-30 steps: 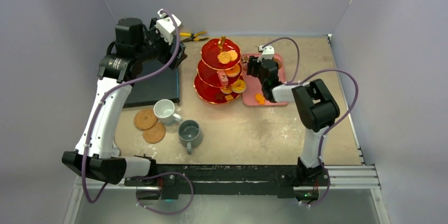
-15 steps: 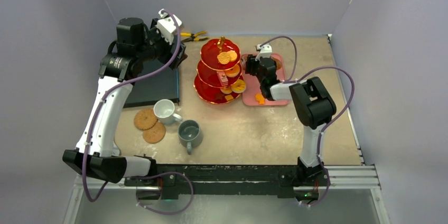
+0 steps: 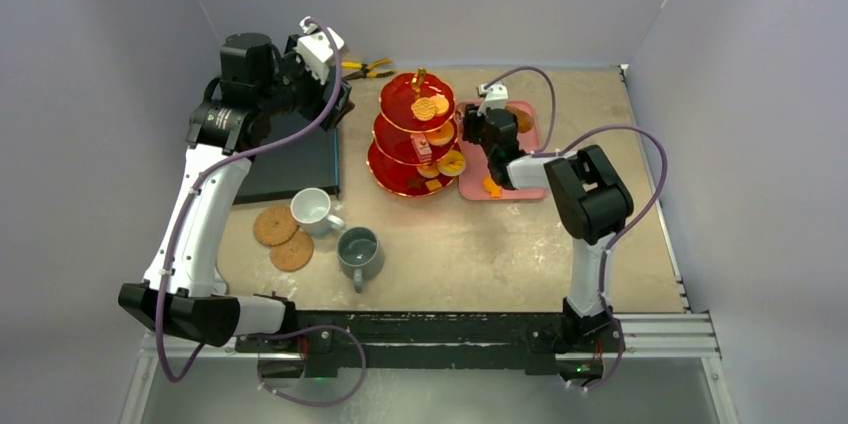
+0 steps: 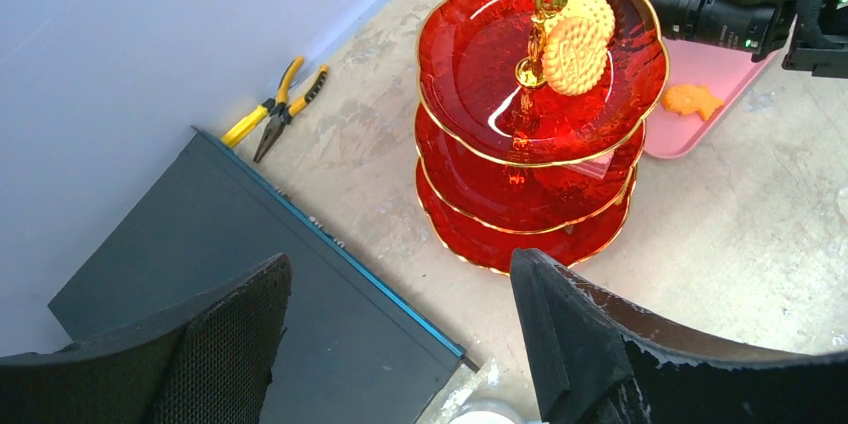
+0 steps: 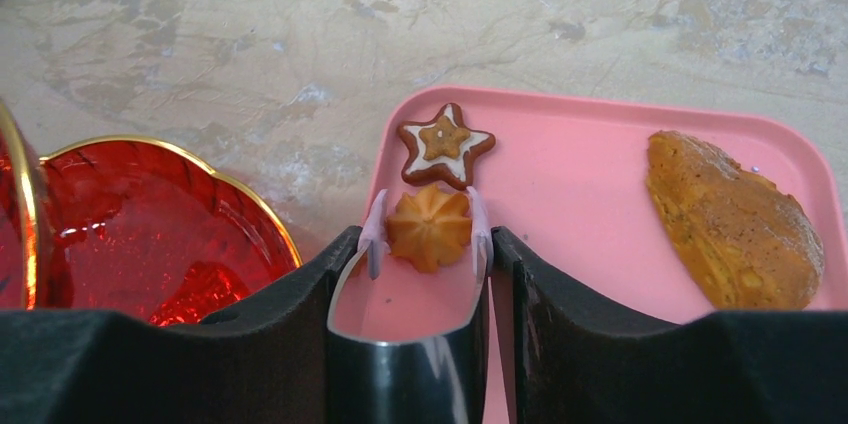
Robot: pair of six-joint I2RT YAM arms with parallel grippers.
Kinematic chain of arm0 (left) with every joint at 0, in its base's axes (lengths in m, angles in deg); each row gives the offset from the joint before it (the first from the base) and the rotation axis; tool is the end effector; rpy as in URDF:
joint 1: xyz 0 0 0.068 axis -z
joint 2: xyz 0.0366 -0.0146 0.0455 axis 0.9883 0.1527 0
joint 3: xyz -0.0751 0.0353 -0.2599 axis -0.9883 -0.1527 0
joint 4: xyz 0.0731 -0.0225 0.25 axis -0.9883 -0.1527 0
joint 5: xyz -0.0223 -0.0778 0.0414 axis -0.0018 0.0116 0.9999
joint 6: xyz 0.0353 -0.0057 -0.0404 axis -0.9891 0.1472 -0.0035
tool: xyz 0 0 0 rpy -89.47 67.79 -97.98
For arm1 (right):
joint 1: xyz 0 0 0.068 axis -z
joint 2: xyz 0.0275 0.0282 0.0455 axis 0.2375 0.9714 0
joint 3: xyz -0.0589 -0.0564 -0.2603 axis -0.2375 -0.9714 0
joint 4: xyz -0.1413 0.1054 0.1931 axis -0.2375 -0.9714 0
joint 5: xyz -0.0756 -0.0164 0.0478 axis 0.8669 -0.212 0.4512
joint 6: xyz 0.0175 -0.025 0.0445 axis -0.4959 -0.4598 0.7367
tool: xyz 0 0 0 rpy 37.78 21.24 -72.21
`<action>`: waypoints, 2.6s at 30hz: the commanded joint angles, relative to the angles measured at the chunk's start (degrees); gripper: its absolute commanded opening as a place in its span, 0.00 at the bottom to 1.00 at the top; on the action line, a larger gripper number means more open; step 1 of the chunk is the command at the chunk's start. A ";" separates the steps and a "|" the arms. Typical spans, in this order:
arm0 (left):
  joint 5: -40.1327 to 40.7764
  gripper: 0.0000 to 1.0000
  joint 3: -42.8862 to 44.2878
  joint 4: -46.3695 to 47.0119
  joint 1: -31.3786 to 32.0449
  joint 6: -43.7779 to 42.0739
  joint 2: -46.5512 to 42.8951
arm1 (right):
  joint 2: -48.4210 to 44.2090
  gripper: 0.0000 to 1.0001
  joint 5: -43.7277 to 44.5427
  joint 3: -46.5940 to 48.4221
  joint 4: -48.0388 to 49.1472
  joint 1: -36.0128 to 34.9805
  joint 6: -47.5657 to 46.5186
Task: Serve the afternoon tea
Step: Pick up the desert from the tray, then place the desert on the desert table.
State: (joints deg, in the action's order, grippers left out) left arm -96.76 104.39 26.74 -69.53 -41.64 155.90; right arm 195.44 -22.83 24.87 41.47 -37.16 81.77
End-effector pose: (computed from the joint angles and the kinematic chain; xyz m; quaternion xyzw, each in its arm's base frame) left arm 0.2614 -0.0688 0.4557 0.3334 0.7585 -0.1352 0.5433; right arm 0.3971 0.1643 0.1656 -0.0447 0.7760 0.0912 0.6225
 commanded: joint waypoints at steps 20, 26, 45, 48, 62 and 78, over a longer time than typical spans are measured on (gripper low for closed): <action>-0.34 0.76 2.48 1.35 -0.21 0.41 -0.38 | -17.98 0.29 1.79 -8.64 0.09 -0.88 -0.34; 0.02 0.74 2.15 0.99 -0.23 0.15 -0.59 | -27.24 0.29 1.20 -14.83 -2.87 -4.38 0.61; -1.74 0.73 2.40 1.59 -0.25 1.36 -0.47 | -50.38 0.32 5.91 -22.48 -14.48 -17.56 7.18; -2.20 0.73 1.84 1.75 -0.25 1.43 -0.51 | -49.03 0.32 7.55 -21.72 -13.31 -21.58 7.95; -2.35 0.73 1.60 1.47 -0.18 1.10 -0.90 | -41.77 0.33 15.21 -17.14 -4.74 -31.42 8.03; -2.18 0.72 1.53 0.81 -0.26 0.34 -1.11 | -32.37 0.34 23.60 -15.31 8.29 -34.70 7.44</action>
State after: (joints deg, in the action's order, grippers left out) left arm -97.94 104.78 26.71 -69.53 -41.60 155.87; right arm 162.67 -3.09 6.56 42.43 -71.45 89.29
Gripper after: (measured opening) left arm 0.729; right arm 0.449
